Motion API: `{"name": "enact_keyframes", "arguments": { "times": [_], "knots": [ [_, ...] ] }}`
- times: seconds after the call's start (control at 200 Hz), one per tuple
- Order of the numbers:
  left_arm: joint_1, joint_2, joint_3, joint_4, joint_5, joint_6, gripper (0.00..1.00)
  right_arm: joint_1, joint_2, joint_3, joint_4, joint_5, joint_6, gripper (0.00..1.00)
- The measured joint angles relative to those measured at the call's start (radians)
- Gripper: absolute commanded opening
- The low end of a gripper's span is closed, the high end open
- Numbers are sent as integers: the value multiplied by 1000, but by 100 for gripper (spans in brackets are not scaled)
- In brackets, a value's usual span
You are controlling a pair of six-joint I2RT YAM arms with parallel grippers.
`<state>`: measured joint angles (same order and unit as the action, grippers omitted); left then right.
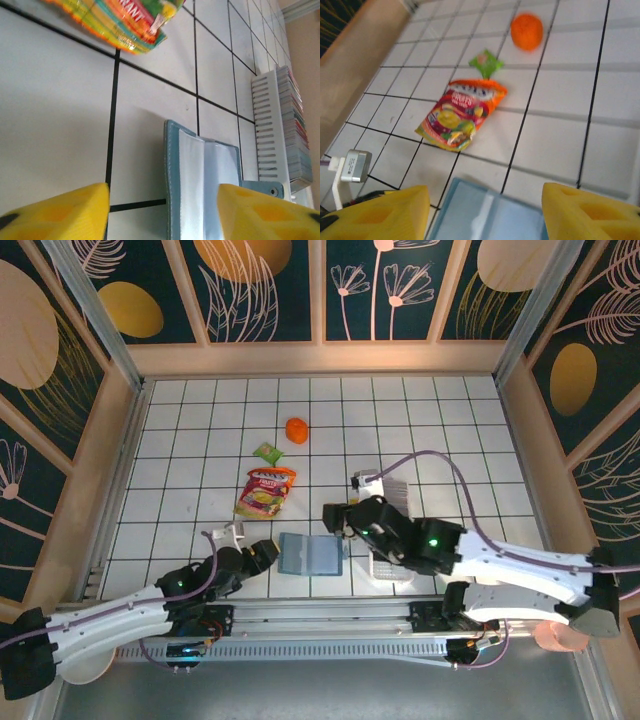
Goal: Put the credit cards into the card holder
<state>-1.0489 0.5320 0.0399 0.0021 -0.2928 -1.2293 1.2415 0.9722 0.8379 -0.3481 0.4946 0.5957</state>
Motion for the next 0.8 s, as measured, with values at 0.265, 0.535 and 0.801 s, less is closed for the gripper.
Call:
{"name": "enact_keyframes", "arguments": {
  "times": [0.265, 0.535, 0.801],
  "knots": [
    [0, 188, 186, -37, 41, 114, 4, -1, -104, 77, -133, -80, -755, 78],
    [0, 472, 253, 52, 161, 188, 0, -126, -105, -52, -333, -109, -1205, 99],
    [33, 531, 217, 112, 208, 201, 0, -296, -121, -201, -307, -168, -1434, 99]
  ]
}}
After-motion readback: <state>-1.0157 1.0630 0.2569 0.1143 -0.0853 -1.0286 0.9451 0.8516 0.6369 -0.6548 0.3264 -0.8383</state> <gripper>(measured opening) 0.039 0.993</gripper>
